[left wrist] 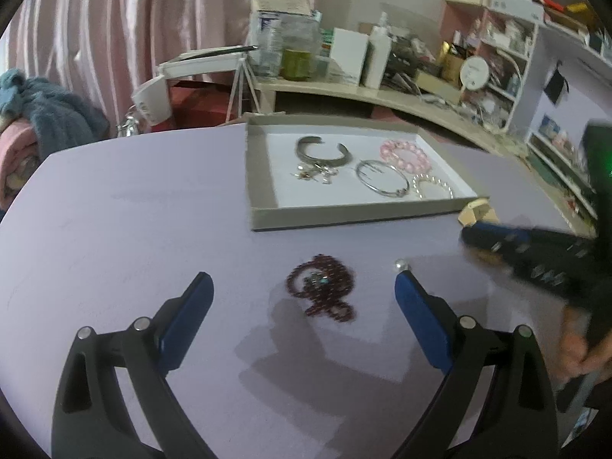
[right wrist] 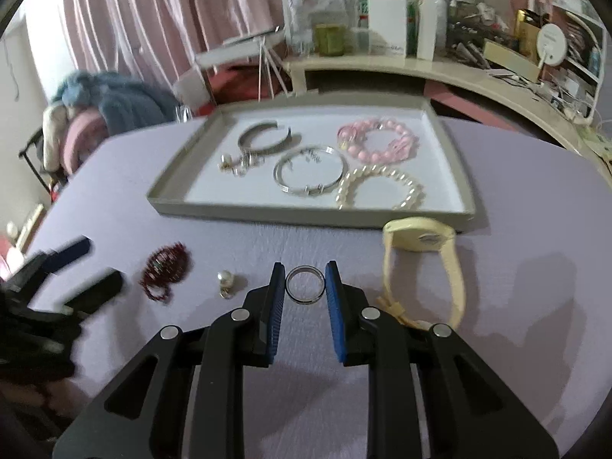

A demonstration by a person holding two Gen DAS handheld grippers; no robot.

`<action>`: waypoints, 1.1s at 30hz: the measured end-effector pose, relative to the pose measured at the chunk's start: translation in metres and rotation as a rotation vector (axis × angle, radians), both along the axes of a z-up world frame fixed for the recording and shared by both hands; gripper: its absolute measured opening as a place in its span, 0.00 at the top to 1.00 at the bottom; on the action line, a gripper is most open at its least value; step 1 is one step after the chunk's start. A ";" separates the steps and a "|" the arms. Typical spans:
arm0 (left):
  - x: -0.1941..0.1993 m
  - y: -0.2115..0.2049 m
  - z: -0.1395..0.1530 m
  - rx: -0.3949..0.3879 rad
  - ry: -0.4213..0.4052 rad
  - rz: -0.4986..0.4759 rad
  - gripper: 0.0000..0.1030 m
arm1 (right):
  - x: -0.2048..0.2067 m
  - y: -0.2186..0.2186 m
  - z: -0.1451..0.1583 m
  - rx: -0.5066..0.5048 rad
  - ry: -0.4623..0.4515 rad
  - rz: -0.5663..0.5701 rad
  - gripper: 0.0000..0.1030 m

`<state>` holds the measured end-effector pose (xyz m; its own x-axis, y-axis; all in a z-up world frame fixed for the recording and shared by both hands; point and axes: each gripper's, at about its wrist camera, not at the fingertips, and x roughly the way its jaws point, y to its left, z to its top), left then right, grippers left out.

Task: Organize jewelry
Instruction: 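Grasp the silver ring with the right gripper while the left gripper grasps the dark red beaded bracelet, then carry the ring and beaded bracelet into the tray and open the left gripper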

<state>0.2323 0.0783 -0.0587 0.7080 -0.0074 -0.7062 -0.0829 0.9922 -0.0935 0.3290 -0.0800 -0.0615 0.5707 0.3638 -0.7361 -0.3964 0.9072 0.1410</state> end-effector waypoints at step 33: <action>0.073 0.018 0.096 -0.112 -0.101 -0.095 0.93 | 0.035 -0.023 0.072 0.115 -0.166 -0.074 0.78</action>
